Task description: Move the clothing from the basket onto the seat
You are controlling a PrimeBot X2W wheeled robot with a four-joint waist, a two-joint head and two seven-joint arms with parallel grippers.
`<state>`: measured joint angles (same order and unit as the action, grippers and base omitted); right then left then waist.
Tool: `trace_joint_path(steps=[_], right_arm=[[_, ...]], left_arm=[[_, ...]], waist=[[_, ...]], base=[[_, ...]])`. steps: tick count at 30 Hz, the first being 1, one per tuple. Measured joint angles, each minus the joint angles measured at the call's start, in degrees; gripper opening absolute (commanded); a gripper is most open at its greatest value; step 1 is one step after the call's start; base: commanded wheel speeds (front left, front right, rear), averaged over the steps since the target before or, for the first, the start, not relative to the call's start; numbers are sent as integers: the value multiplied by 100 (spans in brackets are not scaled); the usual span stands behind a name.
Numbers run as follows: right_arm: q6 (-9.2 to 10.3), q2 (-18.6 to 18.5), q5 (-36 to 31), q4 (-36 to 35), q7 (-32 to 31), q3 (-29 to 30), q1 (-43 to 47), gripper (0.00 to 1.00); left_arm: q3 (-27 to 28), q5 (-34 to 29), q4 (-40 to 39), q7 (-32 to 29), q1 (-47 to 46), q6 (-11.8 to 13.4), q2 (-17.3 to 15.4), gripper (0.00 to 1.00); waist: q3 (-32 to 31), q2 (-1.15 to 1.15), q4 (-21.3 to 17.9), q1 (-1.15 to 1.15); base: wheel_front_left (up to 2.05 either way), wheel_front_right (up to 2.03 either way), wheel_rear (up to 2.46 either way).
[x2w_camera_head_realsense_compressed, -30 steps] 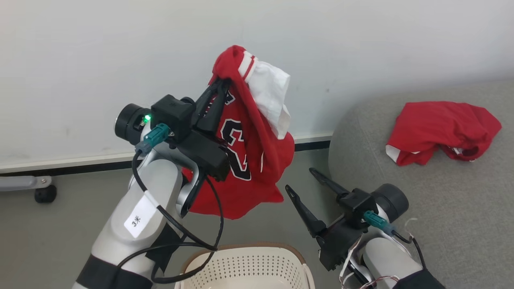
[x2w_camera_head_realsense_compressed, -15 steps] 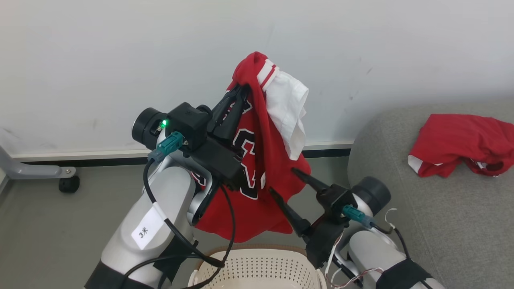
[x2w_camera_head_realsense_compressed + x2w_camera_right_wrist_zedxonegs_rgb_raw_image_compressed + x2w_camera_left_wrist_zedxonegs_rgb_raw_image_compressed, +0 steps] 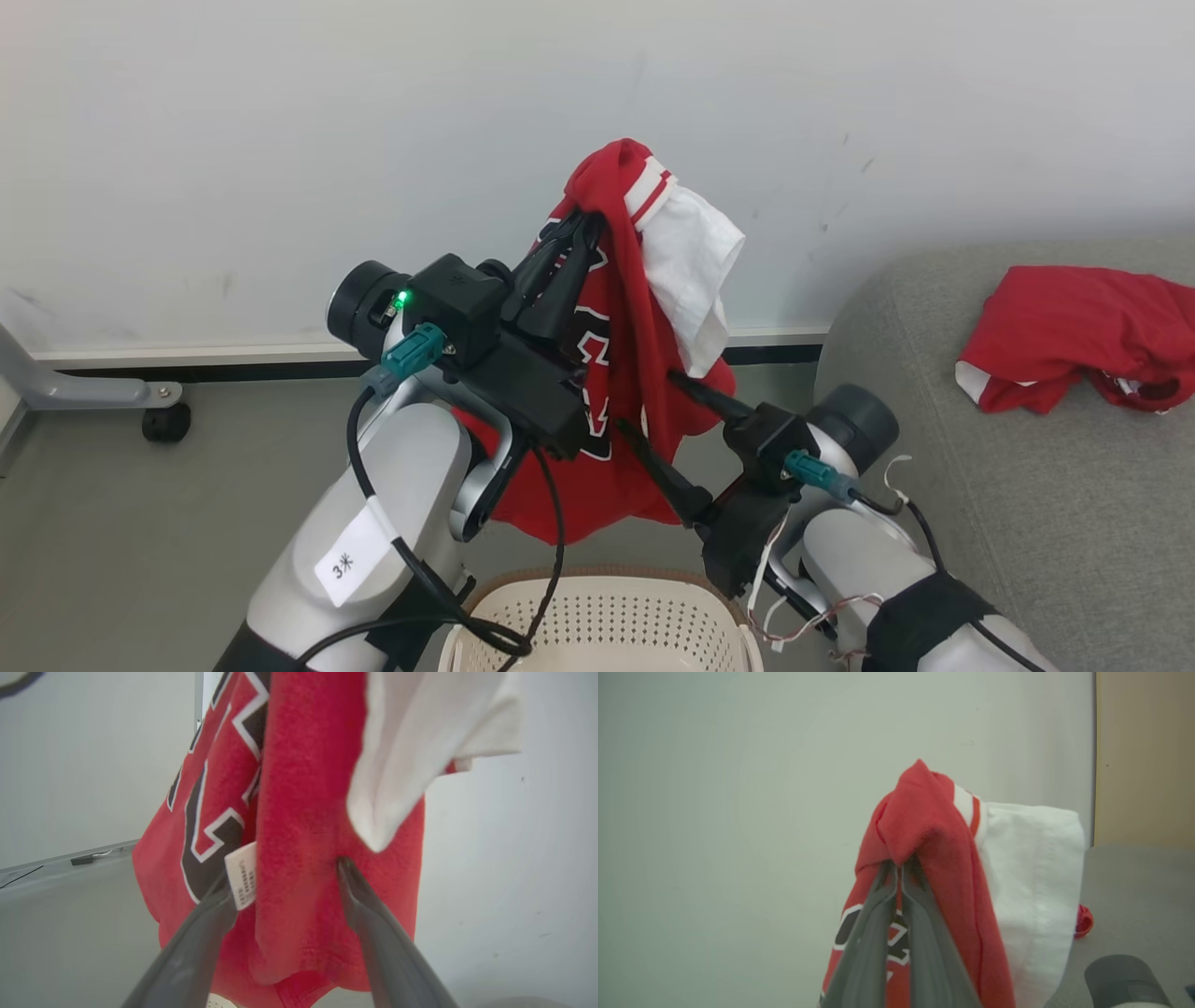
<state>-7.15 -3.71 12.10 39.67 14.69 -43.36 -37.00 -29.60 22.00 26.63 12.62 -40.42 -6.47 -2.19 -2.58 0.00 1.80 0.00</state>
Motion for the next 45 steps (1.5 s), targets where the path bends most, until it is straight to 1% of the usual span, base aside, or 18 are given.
trace_joint_path(steps=[4,5,6,8,15,19,20,21,22,26,32,34,40,44,45], right_arm=[[0,1,91,46,1,-26,-161,100],[0,1,152,69,0,-40,-201,83],[0,1,200,93,1,-54,-244,40],[1,-1,247,112,1,-86,-307,0],[1,2,421,126,0,-152,-378,0],[0,2,505,130,0,-48,-492,0],[0,1,508,113,0,-11,-530,0],[0,0,514,82,0,12,-571,0],[0,0,531,31,0,40,-602,0],[0,-90,556,-170,0,131,-694,0],[2,-499,552,-557,0,312,-732,0],[29,-635,541,-704,0,377,-716,0],[266,-1147,492,-1137,1,594,-494,0],[416,-1441,461,-1450,0,688,-207,0],[426,-1502,457,-1530,0,710,-142,0]], left_arm=[[-48,26,-120,-42,21,43,-1,0],[-64,51,-159,-42,42,44,-1,0],[-86,107,-192,-42,70,48,0,0],[-109,214,-221,-43,121,51,1,0],[76,320,-225,-42,432,175,-5,0],[230,369,-123,-41,649,246,-131,0],[285,394,-88,-33,709,252,-167,41],[331,433,-62,-32,773,255,-213,92],[357,483,-38,-31,837,271,-253,100],[423,572,27,11,1057,296,-302,100],[410,592,60,68,1236,289,-263,100],[350,594,62,69,1292,236,-242,100],[-22,565,44,113,1479,90,-185,100],[-290,501,43,115,1566,38,-176,100],[-324,499,35,120,1596,38,-169,100]], waist=[[23,0,15,0],[31,0,22,0],[39,0,28,0],[57,0,40,0],[112,0,-33,0],[133,0,-165,0],[138,0,-206,0],[142,0,-253,0],[145,0,-301,0],[156,0,-530,0],[160,0,-942,0],[159,0,-1088,0],[148,0,-1548,0],[141,0,-1860,0],[140,0,-1938,0]], base=[[0,0,0],[0,0,0],[0,0,0],[0,0,0],[0,0,0],[0,0,0],[0,0,0],[0,0,0],[0,0,0],[0,0,0],[0,0,0],[0,0,0],[0,0,0],[0,0,0],[0,0,0]])
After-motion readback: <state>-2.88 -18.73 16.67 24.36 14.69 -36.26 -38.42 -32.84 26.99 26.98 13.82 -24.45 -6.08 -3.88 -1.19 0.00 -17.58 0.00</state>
